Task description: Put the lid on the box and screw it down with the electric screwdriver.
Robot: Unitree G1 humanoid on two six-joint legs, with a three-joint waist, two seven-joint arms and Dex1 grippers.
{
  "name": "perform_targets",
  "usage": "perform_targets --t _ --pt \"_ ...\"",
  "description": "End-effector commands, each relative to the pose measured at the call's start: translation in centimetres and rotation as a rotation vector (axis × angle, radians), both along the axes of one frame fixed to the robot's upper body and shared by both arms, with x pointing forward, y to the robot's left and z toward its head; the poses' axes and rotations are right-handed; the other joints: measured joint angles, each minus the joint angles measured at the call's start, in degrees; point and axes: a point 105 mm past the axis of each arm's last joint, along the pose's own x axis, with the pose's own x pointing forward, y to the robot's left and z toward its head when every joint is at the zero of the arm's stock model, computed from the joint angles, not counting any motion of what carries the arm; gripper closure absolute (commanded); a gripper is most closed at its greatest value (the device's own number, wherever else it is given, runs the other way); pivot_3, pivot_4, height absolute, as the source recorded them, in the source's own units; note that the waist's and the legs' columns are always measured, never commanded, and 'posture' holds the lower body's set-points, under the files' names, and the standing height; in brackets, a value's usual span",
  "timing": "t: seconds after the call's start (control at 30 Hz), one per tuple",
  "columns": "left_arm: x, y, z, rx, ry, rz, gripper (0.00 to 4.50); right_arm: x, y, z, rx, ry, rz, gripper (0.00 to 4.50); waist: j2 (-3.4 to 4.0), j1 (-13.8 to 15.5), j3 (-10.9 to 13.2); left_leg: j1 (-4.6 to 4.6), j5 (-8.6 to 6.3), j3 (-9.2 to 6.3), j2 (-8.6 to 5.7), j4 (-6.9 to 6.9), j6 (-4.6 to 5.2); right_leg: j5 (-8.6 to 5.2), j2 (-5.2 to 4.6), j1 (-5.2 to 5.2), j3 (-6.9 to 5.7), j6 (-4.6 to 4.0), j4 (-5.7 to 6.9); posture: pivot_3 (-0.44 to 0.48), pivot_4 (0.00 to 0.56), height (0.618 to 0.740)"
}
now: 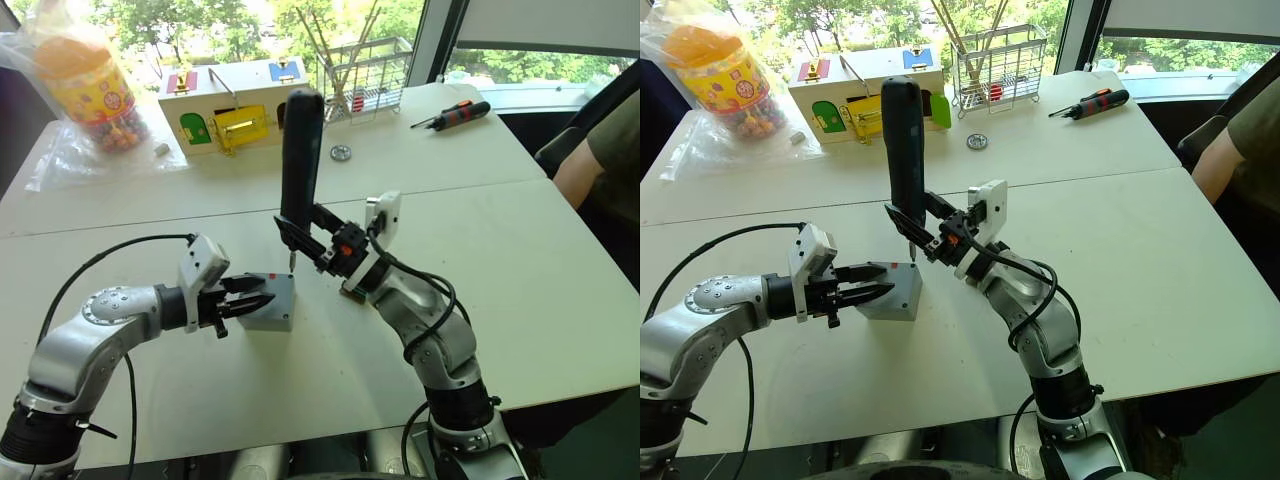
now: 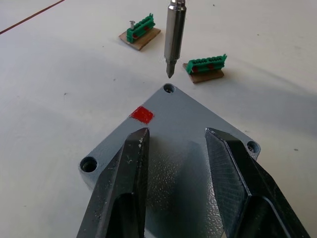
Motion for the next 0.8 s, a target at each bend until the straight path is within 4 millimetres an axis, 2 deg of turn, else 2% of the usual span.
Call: perform_targets --t 0.03,0.3,0.47,0.8 --pt "-0.2 0.1 -0.8 0.029 0.025 -0.008 2.7 -1.0 0.4 1.3 0.034 -0.061 0.034 2.72 0.0 -0.01 0.0 0.0 0.0 0.0 0.0 0.0 0.0 0.0 0.0 0.0 0.0 0.0 0.0 0.0 0.15 0.74" --pt "-0.2 0.6 -1.5 0.073 0.024 -0.012 2.7 -0.6 0.4 0.3 0.008 -0.059 0.019 2.72 0.01 -0.03 -0.01 0.09 0.0 0.01 0.0 -0.04 0.0 0.0 0.01 0.07 0.0 0.0 0.0 0.0 0.15 0.74" --pt "-0.2 0.5 -1.6 0.075 0.025 -0.02 2.7 -0.4 0.6 -0.3 -0.017 -0.061 0.016 2.72 0.02 0.04 -0.02 0.48 -0.02 0.01 0.0 -0.14 0.01 0.0 0.02 0.44 0.01 0.0 -0.05 0.0 0.15 0.74" --pt "-0.2 0.7 -2.0 0.088 0.033 -0.027 2.7 0.0 1.6 -3.8 -0.174 0.015 0.033 2.72 0.13 0.07 -0.14 1.06 -0.06 -0.01 0.11 -0.35 0.05 -0.01 0.18 1.03 0.0 0.0 -0.8 0.0 0.15 0.74"
